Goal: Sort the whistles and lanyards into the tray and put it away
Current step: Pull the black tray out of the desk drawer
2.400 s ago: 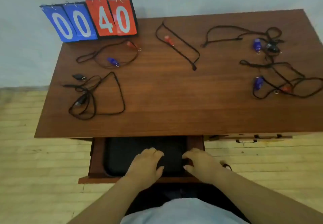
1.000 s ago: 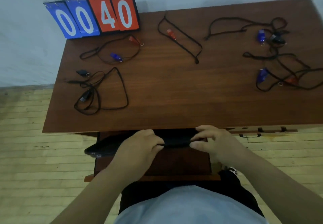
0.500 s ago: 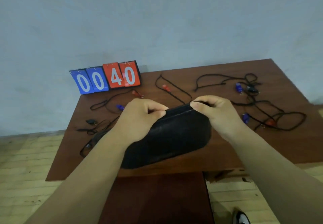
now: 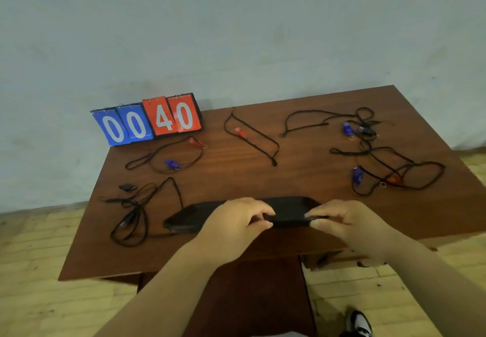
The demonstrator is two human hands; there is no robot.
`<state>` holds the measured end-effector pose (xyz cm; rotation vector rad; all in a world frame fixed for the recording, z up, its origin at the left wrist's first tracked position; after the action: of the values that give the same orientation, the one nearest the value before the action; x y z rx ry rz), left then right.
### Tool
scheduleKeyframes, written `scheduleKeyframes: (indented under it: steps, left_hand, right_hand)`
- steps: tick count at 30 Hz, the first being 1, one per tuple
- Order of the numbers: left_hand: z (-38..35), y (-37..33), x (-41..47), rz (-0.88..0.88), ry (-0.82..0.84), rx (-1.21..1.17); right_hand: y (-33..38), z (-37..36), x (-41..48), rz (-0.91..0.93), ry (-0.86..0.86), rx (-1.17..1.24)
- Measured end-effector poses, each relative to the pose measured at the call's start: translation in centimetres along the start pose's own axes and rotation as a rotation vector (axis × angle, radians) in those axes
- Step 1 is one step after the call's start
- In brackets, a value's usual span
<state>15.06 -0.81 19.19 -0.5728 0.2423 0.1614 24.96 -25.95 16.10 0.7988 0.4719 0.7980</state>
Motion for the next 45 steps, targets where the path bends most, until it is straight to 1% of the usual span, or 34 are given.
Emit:
scheduleKeyframes:
  steps: [3, 5, 7, 13, 17, 18, 21, 23, 24, 27, 29, 32, 38, 42, 45]
  left_hand:
    - [-1.4, 0.9, -0.4, -0.007, 0.07, 0.057]
    - [-2.2, 2.2, -0.3, -0.032, 0.121, 0.131]
    - [-2.6, 3.8, 0.0, -0.014, 0.158, 0.186]
    - [-6.4, 7.1, 1.8, 0.048, 0.163, 0.34]
    - [-9.9, 8.2, 2.7, 0.094, 0.153, 0.406]
    - [-10.8, 8.4, 2.9, 0.103, 0.168, 0.412]
    - [-13.1, 9.0, 3.4, 0.133, 0.235, 0.426]
    - [-13.9, 9.2, 3.5, 0.169, 0.246, 0.384]
    - [-14.1, 9.3, 3.5, 0.185, 0.239, 0.358]
    - [-14.1, 9.3, 3.4, 0.238, 0.244, 0.307]
    - [-13.9, 9.2, 3.4, 0.253, 0.253, 0.277]
    - [-13.7, 9.1, 3.2, 0.252, 0.247, 0.228]
    - [-12.8, 8.0, 3.7, 0.256, 0.256, 0.166]
    - [-11.4, 5.9, 6.5, 0.249, 0.219, 0.145]
    - [-11.1, 2.7, 10.2, 0.19, 0.172, 0.127]
  right_hand:
    - [-1.1, -0.9, -0.8, 0.041, 0.109, -0.124]
    - [-2.3, -1.6, -0.8, 0.062, 0.104, -0.201]
    - [-3.3, -2.3, -0.5, 0.103, 0.09, -0.254]
    - [-5.7, -5.7, 1.6, 0.162, 0.126, -0.409]
    - [-7.2, -7.7, 1.9, 0.18, 0.179, -0.612]
    - [-7.8, -8.1, 1.5, 0.18, 0.147, -0.625]
    - [-8.8, -9.3, 1.3, 0.138, 0.199, -0.657]
    - [-8.8, -9.7, 1.6, 0.085, 0.195, -0.597]
    - [-9.2, -10.0, 1.7, 0.023, 0.18, -0.544]
    - [-10.1, -10.5, 1.9, -0.032, 0.094, -0.437]
    - [-10.2, -10.6, 1.8, -0.075, 0.094, -0.403]
    - [-10.1, -10.5, 1.7, -0.098, 0.072, -0.39]
    - [-9.8, -9.9, 2.0, -0.123, 0.025, -0.269]
    - [-10.2, -7.2, 1.6, -0.16, -0.132, -0.212]
    - [-11.9, -3.5, 0.8, -0.252, -0.284, -0.174]
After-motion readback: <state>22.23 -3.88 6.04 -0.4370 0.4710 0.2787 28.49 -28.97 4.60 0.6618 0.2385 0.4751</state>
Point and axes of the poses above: each hand's wrist, its own x-axis towards the middle knuckle, its own z-axis out of the back of the hand, y = z × x, the point moved 2 cm from there along x, towards the middle knuckle, and after that the axes turned 12 degrees about z, right-handed, at the moved point
